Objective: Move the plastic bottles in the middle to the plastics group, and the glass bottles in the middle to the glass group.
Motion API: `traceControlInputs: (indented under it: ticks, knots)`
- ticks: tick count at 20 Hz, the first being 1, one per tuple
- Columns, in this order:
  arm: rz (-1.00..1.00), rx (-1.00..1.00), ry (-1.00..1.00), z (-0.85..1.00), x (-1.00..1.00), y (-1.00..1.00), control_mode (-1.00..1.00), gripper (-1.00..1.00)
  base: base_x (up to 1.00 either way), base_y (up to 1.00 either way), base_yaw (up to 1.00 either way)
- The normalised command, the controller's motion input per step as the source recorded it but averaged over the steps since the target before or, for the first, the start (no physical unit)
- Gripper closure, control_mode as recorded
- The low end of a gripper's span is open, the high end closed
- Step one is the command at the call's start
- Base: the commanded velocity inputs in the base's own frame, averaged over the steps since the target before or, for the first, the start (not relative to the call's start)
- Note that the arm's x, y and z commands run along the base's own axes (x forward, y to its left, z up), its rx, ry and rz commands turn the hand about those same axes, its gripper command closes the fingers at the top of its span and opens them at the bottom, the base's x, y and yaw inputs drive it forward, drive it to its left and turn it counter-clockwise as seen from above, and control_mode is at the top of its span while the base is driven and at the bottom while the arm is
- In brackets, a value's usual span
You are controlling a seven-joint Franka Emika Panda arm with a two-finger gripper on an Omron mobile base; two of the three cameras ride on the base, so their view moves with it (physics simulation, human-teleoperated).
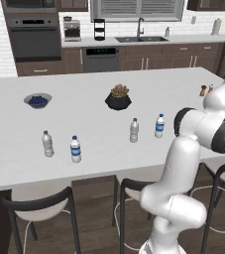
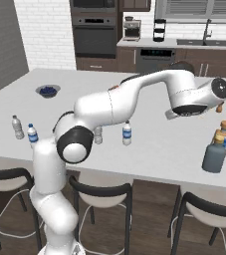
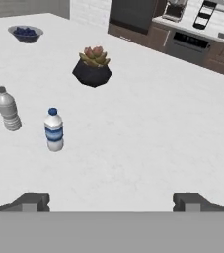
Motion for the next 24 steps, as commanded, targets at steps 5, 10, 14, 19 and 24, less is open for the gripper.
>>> traceControlInputs:
  ticks: [5,10,14,19,24]
  knots:
    - [-0.03,0.0,0.03,0.09,0.05,0.81,-1.0,-1.0,0.0,0.0,0.0]
    - [-0.11,0.02,0.03,0.0,0.08,0.79,-1.0,-1.0,0.0,0.0,0.0]
    - [-0.14,0.02,0.13,0.01,0.03,0.72,-1.0,-1.0,0.0,0.0,0.0]
    - [-0.12,0.06,0.27,0.13,0.0,0.62,-1.0,-1.0,0.0,0.0,0.0]
    - [-0.09,0.04,0.34,0.0,0.0,0.75,-1.0,-1.0,0.0,0.0,0.0]
